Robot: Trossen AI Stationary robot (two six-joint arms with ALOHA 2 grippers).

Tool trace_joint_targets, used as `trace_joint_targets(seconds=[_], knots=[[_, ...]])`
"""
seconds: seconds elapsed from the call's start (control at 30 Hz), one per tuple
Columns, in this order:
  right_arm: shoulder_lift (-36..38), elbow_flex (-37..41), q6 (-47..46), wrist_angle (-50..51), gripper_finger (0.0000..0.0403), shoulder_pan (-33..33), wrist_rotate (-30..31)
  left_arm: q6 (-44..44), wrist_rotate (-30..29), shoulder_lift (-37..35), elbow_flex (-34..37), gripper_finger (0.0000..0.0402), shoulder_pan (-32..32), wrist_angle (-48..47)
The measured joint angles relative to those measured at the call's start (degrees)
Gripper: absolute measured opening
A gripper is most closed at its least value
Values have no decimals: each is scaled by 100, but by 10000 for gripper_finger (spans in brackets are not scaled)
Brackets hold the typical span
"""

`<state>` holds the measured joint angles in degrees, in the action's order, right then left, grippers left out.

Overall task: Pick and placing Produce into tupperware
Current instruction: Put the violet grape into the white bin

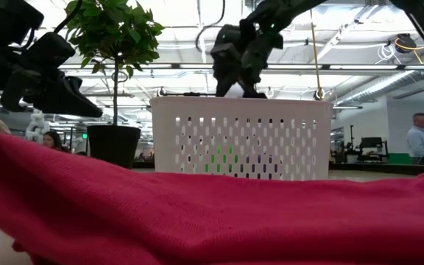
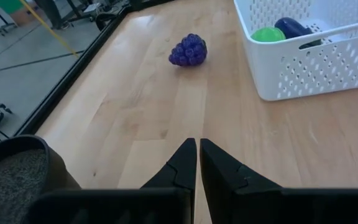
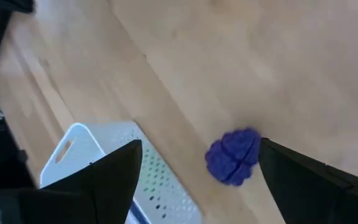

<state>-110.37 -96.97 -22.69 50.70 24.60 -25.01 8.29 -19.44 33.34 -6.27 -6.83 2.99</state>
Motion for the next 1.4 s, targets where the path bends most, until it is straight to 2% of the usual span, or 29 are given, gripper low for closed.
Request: trace_joint_targets(seconds=[0.1,0.2,0.37,0.5,0.53,0.67,0.77,0.9,1.1,1.2,1.4], knots=[[271,0,330,-110,285,-45,335,-2,4,2,-1,26,-1,21],[668,1,728,-297,242,-137,652,-2,4,0,-1,26,-1,51],[1266,-2,1326,-424,135,-371,976,-21,2,0,-1,26,-2,194],[1625,122,1673,-567,32,-561,1038,-82,109,0,-1,26,0,667],[1725,235,1751,-680,16,-617,1038,-50,189,0,-2,26,-1,777],[2102,929,1829,-1210,9,-797,1017,123,411,7,-193,26,-2,862],[2476,1707,1891,-1859,2,-829,1019,356,420,137,-572,26,-2,554],[3070,2843,1815,-2956,1,-833,1010,648,419,601,-1341,26,-1,-86],[4136,4447,1954,-4656,0,-897,1034,857,322,1297,-2278,26,184,-286],[4697,5126,2002,-5179,0,-903,1159,856,473,1422,-2501,26,297,-290],[5640,6321,2044,-6051,0,-901,1305,649,736,1331,-2446,26,337,-206]])
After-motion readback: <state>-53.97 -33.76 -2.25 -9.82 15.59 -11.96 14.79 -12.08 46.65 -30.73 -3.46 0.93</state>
